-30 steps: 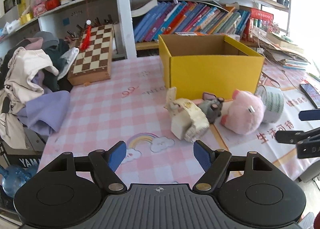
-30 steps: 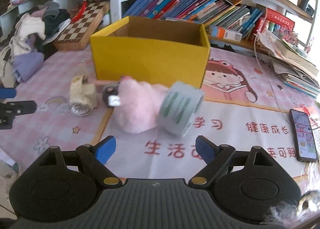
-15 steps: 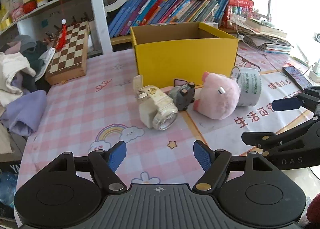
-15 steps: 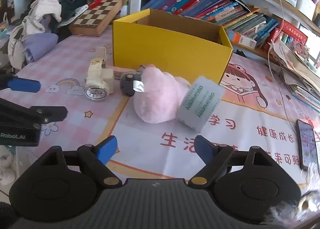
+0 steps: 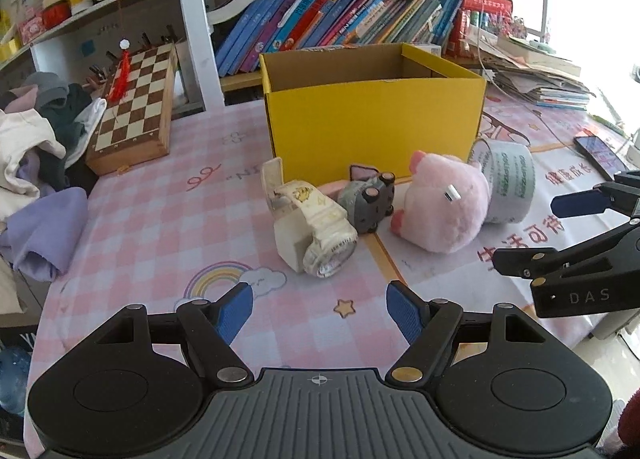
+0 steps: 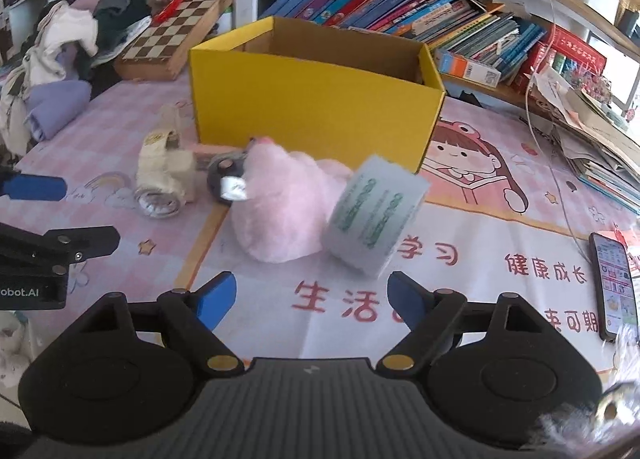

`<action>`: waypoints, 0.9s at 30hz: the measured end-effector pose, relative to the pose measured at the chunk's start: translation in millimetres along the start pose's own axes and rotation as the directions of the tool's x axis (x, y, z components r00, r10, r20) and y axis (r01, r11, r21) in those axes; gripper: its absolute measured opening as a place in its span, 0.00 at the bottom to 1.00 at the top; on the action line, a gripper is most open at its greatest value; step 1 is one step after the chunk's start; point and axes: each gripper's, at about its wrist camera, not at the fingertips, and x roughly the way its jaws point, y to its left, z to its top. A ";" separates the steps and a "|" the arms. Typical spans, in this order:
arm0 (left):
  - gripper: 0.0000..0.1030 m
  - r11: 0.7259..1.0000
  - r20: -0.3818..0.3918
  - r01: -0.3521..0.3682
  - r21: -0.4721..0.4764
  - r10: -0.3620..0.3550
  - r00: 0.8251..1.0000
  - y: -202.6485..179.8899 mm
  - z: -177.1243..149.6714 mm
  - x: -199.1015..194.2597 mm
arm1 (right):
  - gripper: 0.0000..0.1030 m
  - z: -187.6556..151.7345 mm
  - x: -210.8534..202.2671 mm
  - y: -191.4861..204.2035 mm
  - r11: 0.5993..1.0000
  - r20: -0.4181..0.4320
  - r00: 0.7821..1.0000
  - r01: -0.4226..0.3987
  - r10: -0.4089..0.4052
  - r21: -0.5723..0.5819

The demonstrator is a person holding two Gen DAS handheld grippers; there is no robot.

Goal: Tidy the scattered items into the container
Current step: 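Grasp the cream watch toy with left gripper while right gripper approaches the tape roll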

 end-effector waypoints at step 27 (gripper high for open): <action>0.30 1.000 0.036 -0.011 -0.009 0.011 0.999 -7.5 30.9 42.0 | 0.63 22.6 26.7 -27.4 1.000 -0.011 1.000 0.019 -0.019 0.000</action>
